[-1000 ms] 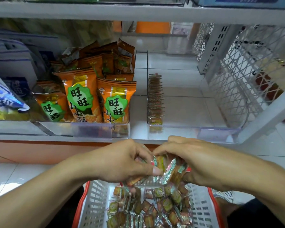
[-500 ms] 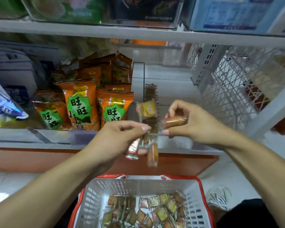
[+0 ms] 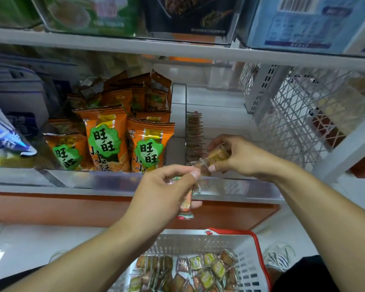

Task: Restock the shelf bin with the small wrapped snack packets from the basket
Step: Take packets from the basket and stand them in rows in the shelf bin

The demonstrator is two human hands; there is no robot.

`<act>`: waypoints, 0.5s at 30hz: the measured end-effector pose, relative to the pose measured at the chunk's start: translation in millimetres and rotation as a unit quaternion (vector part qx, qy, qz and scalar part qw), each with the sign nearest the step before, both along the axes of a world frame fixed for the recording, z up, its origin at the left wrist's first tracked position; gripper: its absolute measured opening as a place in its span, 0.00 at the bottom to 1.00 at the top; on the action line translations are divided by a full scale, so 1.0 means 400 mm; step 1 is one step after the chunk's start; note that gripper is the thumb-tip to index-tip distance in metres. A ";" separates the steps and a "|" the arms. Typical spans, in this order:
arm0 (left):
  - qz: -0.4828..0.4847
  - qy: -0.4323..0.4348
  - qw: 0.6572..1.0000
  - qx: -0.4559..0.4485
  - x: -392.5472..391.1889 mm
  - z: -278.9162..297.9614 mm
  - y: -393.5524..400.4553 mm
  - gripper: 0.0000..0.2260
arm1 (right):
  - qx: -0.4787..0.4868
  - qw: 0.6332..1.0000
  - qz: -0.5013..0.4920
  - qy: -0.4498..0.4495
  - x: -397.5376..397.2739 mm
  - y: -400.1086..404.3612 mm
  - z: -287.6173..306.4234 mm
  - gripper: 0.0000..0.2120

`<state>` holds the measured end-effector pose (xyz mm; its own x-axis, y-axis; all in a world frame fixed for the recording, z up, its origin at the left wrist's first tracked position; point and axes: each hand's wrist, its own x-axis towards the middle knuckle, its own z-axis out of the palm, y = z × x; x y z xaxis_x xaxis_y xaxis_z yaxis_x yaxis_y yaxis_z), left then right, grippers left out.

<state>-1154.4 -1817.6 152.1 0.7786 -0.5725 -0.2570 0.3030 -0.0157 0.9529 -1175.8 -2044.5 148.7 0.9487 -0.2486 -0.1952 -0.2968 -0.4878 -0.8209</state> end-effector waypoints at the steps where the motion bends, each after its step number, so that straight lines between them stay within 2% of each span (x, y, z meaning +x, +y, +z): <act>1: -0.002 0.002 1.000 0.002 -0.002 0.001 0.003 0.04 | -0.031 1.000 -0.001 0.002 0.003 -0.002 -0.007 0.18; 3: -0.007 0.004 1.000 0.009 -0.007 0.003 0.007 0.03 | -0.054 0.999 0.001 0.007 0.013 -0.003 -0.021 0.15; 7: -0.014 0.011 1.000 0.025 -0.015 0.004 0.019 0.04 | 0.018 0.999 -0.019 0.020 0.021 -0.030 -0.016 0.08; 10: -0.018 0.041 0.998 0.037 -0.023 -0.001 0.024 0.05 | 0.050 0.993 0.024 0.107 0.018 -0.042 -0.010 0.09; 13: -0.011 0.078 0.996 0.051 -0.027 -0.011 0.027 0.06 | -0.028 0.980 0.060 0.185 0.021 -0.031 -0.026 0.16; 15: -0.010 0.105 0.993 0.059 -0.030 -0.014 0.024 0.06 | -0.063 0.975 0.063 0.203 0.026 -0.019 -0.034 0.12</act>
